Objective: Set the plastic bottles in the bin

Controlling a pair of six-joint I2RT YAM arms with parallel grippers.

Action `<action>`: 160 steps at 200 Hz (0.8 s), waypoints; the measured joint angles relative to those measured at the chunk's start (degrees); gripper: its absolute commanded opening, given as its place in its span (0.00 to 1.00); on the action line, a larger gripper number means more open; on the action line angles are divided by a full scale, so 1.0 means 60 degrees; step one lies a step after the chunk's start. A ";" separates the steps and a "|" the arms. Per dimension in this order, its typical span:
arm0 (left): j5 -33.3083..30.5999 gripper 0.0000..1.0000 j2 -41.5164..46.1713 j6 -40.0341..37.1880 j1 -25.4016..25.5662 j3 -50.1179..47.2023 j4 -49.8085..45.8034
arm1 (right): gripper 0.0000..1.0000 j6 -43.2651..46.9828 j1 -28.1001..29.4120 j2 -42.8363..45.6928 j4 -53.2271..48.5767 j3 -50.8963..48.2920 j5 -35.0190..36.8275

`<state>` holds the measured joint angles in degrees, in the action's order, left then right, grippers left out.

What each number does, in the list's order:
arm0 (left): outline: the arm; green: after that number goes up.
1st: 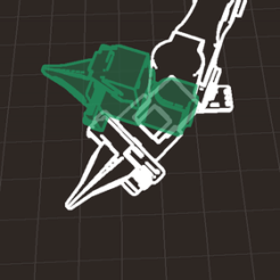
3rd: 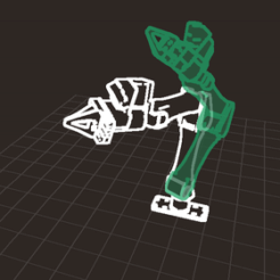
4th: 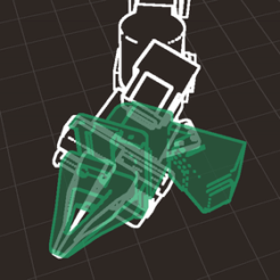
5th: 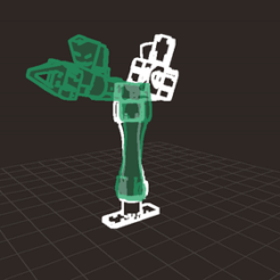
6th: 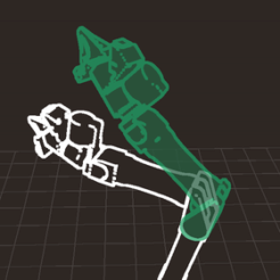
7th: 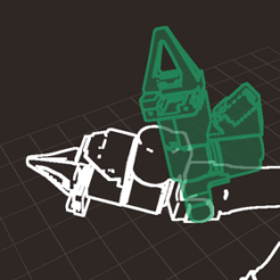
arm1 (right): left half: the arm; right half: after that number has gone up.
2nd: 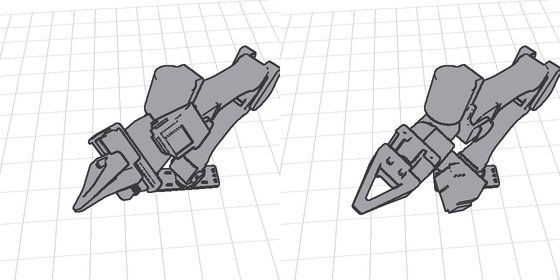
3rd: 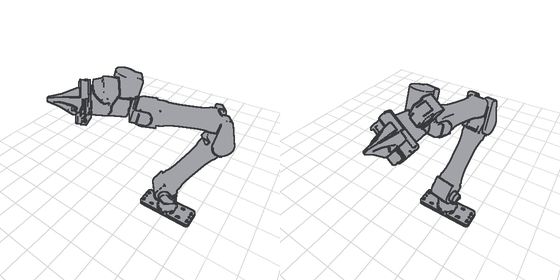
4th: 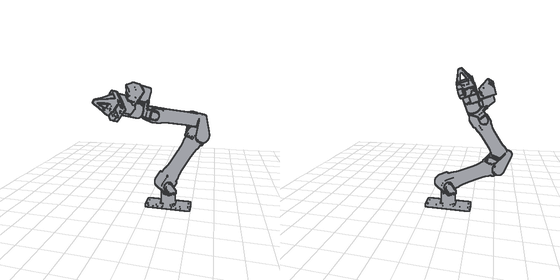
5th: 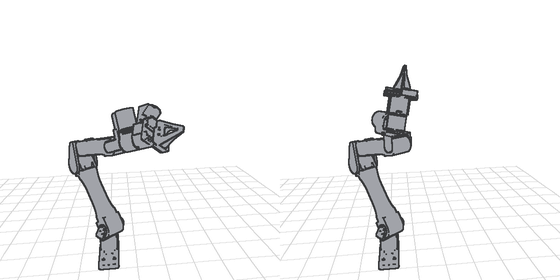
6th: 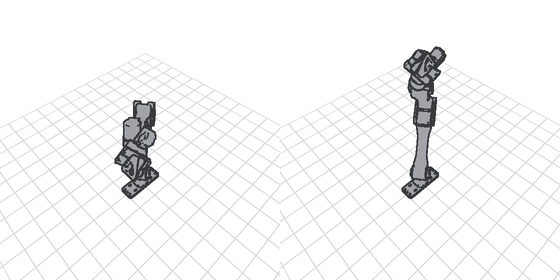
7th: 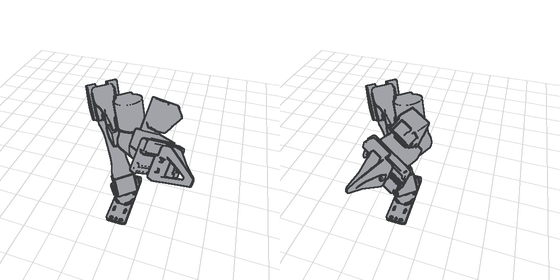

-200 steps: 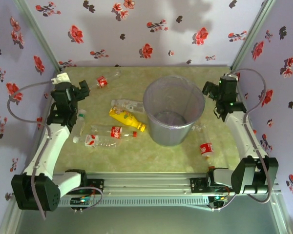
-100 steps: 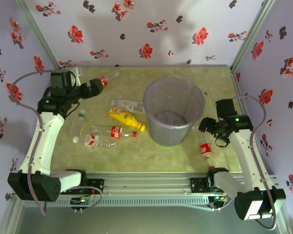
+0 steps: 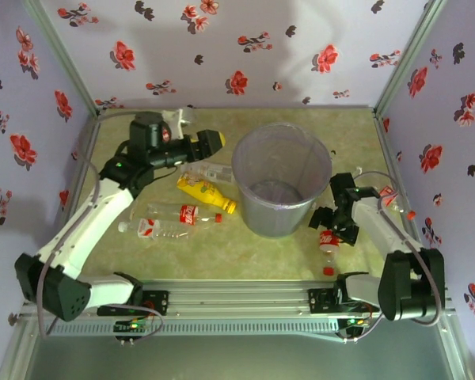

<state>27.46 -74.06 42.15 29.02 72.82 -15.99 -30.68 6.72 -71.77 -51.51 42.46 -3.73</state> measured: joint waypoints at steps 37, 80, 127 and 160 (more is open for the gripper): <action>-0.0153 0.74 -0.1027 0.0164 0.0612 -0.0149 0.0171 | 0.86 0.0004 -0.0080 -0.0780 0.0849 -0.0244 -0.0025; -0.0273 0.68 -0.1581 0.0153 0.0947 -0.0146 0.0331 | 0.73 -0.0015 -0.0149 -0.1169 0.1370 -0.0390 -0.0022; -0.0324 0.53 -0.1916 0.0138 0.0998 0.0007 0.0543 | 0.55 -0.0007 -0.0149 -0.1133 0.1424 -0.0386 0.0055; -0.0324 0.41 -0.2029 0.0153 0.1042 0.0157 0.0674 | 0.42 0.0022 -0.0149 -0.0678 0.1053 -0.0204 0.0240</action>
<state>25.52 -86.24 43.07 35.27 73.76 -11.94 -30.55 5.82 -75.83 -45.19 41.23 -2.28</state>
